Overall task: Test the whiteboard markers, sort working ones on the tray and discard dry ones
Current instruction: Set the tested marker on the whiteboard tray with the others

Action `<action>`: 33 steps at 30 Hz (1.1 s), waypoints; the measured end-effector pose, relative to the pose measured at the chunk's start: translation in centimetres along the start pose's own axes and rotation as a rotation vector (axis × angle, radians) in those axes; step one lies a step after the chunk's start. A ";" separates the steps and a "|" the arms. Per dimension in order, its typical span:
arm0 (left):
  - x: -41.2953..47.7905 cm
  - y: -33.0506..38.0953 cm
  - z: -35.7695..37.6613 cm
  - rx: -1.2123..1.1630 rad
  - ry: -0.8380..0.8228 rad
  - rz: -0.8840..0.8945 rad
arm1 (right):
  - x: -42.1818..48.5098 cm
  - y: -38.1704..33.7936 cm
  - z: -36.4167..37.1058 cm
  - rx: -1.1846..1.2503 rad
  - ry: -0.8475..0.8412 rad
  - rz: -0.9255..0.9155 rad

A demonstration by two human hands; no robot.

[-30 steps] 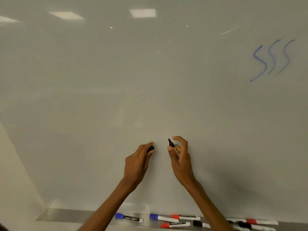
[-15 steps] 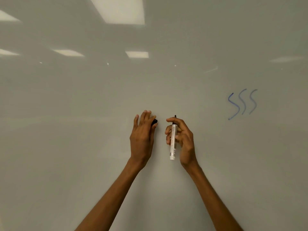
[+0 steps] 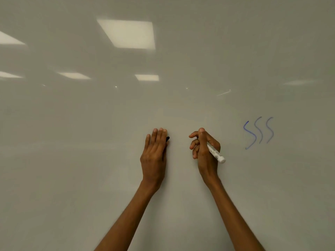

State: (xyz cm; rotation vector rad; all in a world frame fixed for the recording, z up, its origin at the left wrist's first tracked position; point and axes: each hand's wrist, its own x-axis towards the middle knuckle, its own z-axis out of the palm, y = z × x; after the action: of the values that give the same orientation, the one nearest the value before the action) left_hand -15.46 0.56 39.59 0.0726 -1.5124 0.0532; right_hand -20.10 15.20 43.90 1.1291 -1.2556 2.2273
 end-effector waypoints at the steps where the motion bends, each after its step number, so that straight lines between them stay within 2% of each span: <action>1: 0.0 0.0 0.1 0.002 0.006 0.003 | 0.4 0.1 0.2 -0.020 0.014 -0.009; 5: 0.0 0.1 0.2 0.001 0.025 -0.010 | 1.0 0.8 0.9 -0.166 0.009 -0.058; 9: 0.1 0.2 0.1 0.011 0.035 -0.009 | -0.6 2.1 0.7 -0.309 -0.087 -0.095; 13: 0.3 0.3 0.1 0.024 0.046 -0.009 | -2.6 3.4 -1.3 -0.177 -0.043 0.035; 16: 0.3 0.1 0.3 0.032 0.026 -0.007 | -4.5 4.5 -2.1 -0.183 -0.162 0.111; 19: -0.3 0.3 0.2 0.046 0.036 -0.010 | -5.4 4.2 -2.6 -0.207 -0.234 0.132; 23: 0.0 0.4 0.2 0.062 0.071 0.006 | -2.0 1.0 -2.6 -0.076 -0.110 0.090; 26: 0.6 0.2 0.3 0.062 0.082 0.008 | 0.8 -0.2 -2.9 0.009 -0.026 0.159; 30: 0.3 0.2 0.2 0.052 0.072 0.011 | 0.1 1.1 -3.1 -0.092 -0.110 0.123; 33: 0.4 0.2 0.1 0.060 0.071 0.013 | -1.7 2.0 -3.9 -0.070 -0.156 0.158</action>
State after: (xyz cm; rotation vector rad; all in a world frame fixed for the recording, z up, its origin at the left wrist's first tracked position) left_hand -15.60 0.75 40.04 0.1084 -1.4403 0.1104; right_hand -22.11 17.45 40.30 1.2366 -1.5226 2.2223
